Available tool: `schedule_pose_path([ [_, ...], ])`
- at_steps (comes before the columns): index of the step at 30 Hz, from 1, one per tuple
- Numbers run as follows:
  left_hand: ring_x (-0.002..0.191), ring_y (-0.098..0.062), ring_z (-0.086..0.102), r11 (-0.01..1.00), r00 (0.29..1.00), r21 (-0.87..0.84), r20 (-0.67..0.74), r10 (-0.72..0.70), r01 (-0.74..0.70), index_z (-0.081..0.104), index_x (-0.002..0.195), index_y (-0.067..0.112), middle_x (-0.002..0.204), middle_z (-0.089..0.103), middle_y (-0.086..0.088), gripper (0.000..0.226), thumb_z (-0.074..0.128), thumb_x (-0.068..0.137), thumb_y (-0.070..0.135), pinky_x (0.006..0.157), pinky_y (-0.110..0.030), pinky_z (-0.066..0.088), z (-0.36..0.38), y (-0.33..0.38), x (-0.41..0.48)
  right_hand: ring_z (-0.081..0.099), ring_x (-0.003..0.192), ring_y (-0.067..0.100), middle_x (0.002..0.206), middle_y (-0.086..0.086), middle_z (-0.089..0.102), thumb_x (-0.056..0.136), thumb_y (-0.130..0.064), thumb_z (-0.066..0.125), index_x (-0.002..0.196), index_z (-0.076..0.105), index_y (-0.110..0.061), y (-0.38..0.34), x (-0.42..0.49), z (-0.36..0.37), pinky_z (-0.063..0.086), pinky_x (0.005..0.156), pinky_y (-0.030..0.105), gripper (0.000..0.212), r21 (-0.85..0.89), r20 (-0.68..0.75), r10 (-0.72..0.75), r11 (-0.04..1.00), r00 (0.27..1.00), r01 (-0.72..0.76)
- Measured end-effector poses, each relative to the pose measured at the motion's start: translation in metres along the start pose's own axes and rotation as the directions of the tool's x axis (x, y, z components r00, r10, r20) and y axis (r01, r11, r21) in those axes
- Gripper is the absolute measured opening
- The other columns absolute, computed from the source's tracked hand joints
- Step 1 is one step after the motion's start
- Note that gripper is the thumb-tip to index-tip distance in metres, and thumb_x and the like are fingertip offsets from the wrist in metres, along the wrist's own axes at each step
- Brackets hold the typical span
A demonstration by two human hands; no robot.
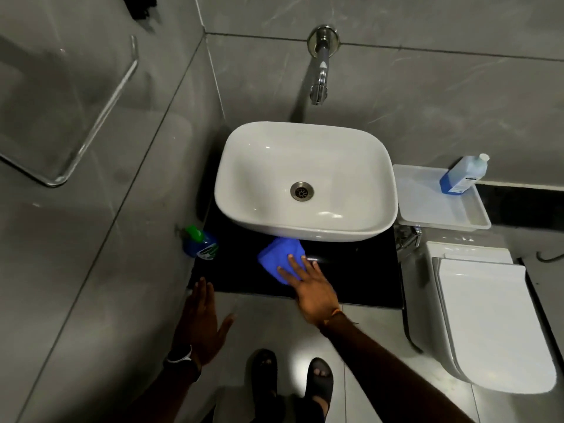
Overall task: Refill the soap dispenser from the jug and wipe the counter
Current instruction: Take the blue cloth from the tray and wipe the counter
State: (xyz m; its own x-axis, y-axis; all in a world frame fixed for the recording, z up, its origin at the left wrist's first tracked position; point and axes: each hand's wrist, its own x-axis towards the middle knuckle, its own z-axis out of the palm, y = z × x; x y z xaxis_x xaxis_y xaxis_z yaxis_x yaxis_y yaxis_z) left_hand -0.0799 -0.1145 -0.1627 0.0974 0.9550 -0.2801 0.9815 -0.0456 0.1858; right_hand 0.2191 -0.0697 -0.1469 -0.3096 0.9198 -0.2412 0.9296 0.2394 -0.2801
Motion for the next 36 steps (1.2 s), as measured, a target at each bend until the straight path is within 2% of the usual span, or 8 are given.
schedule_pose_path([
  [2, 0.151, -0.031, 0.017, 1.000, 1.000, -0.001, 0.012, 0.002, -0.002, 0.005, 0.155, 0.005, 0.165, 0.007, -0.016, 0.095, 0.018, 0.089, 0.072, 0.120, -0.039, 0.018, -0.001, -0.006, -0.001, -0.007, 0.158, 0.035, 0.171, -0.001, -0.006, 0.096, -0.013, 0.042, 0.161, 0.011, -0.040, -0.031, 0.024, -0.001, -0.005, 0.129, 0.044, 0.077, 0.066, 0.010, 0.090, 0.994, 0.996, -0.091],
  [5, 0.150, -0.032, 0.018, 1.000, 1.000, -0.010, 0.022, 0.001, -0.001, 0.011, 0.154, 0.004, 0.165, 0.010, -0.016, 0.093, 0.021, 0.090, 0.070, 0.120, -0.042, 0.016, -0.002, -0.011, -0.002, -0.004, 0.158, 0.037, 0.172, -0.002, -0.001, 0.097, -0.014, 0.041, 0.161, 0.019, -0.039, -0.091, 0.031, 0.019, -0.003, 0.129, 0.047, 0.072, 0.102, 0.066, -0.101, 0.990, 0.993, 0.094],
  [9, 0.152, -0.032, 0.014, 0.997, 1.000, -0.074, 0.026, 0.018, -0.016, 0.013, 0.154, 0.002, 0.165, 0.010, -0.016, 0.094, 0.021, 0.091, 0.071, 0.122, -0.044, 0.014, -0.003, -0.016, -0.004, 0.037, 0.149, 0.034, 0.159, -0.001, 0.044, 0.086, -0.007, 0.045, 0.137, 0.065, -0.029, -0.066, 0.004, 0.020, 0.037, 0.119, 0.053, 0.059, 0.050, -0.041, -0.358, 0.932, 0.933, 0.360],
  [16, 0.150, -0.037, 0.020, 0.997, 1.000, -0.082, 0.027, 0.009, -0.007, 0.022, 0.152, 0.000, 0.162, 0.017, -0.021, 0.096, 0.015, 0.088, 0.072, 0.121, -0.045, 0.013, -0.005, -0.015, -0.006, 0.004, 0.159, 0.026, 0.170, -0.011, 0.014, 0.097, -0.008, 0.036, 0.157, 0.033, -0.039, -0.113, 0.037, 0.022, 0.004, 0.130, 0.039, 0.068, 0.160, 0.081, -0.247, 0.959, 0.966, 0.232],
  [20, 0.148, -0.040, 0.023, 0.994, 1.000, -0.109, 0.002, 0.017, -0.017, 0.024, 0.150, -0.002, 0.161, 0.016, -0.022, 0.090, 0.036, 0.084, 0.057, 0.120, -0.047, 0.015, -0.005, -0.018, -0.007, 0.017, 0.157, 0.028, 0.167, -0.006, 0.027, 0.093, 0.000, 0.043, 0.152, 0.047, -0.030, -0.084, 0.015, 0.021, 0.016, 0.129, 0.044, 0.067, 0.133, 0.038, -0.371, 0.922, 0.928, 0.364],
  [27, 0.152, -0.037, 0.010, 0.990, 0.997, -0.144, -0.079, -0.006, -0.005, 0.012, 0.152, -0.004, 0.163, 0.006, -0.022, 0.099, 0.037, 0.076, 0.055, 0.123, -0.047, 0.017, -0.001, -0.003, -0.004, 0.006, 0.159, 0.028, 0.169, -0.005, 0.012, 0.087, 0.001, 0.051, 0.157, 0.032, -0.034, -0.008, 0.003, -0.009, 0.001, 0.130, 0.035, 0.081, 0.214, -0.029, 0.079, 0.974, 0.996, -0.071],
  [32, 0.148, -0.043, 0.022, 0.990, 0.992, -0.111, -0.096, 0.079, -0.089, 0.021, 0.149, -0.008, 0.160, 0.017, -0.028, 0.095, 0.043, 0.079, 0.052, 0.119, -0.049, 0.023, 0.012, 0.023, -0.001, 0.009, 0.157, 0.026, 0.167, -0.004, 0.022, 0.086, -0.001, 0.041, 0.154, 0.041, -0.030, 0.000, -0.039, 0.007, 0.008, 0.130, 0.040, 0.074, 0.175, -0.016, -0.126, 0.976, 0.992, 0.126],
  [36, 0.152, -0.036, 0.015, 0.981, 0.980, -0.032, -0.066, 0.190, -0.193, 0.014, 0.153, -0.001, 0.164, 0.010, -0.021, 0.096, 0.047, 0.085, 0.058, 0.121, -0.043, 0.018, 0.019, 0.040, 0.003, 0.014, 0.158, 0.032, 0.168, 0.002, 0.017, 0.082, 0.008, 0.047, 0.155, 0.037, -0.025, 0.073, -0.065, -0.018, 0.014, 0.129, 0.044, 0.081, 0.236, -0.113, 0.231, 0.951, 0.966, -0.200],
])
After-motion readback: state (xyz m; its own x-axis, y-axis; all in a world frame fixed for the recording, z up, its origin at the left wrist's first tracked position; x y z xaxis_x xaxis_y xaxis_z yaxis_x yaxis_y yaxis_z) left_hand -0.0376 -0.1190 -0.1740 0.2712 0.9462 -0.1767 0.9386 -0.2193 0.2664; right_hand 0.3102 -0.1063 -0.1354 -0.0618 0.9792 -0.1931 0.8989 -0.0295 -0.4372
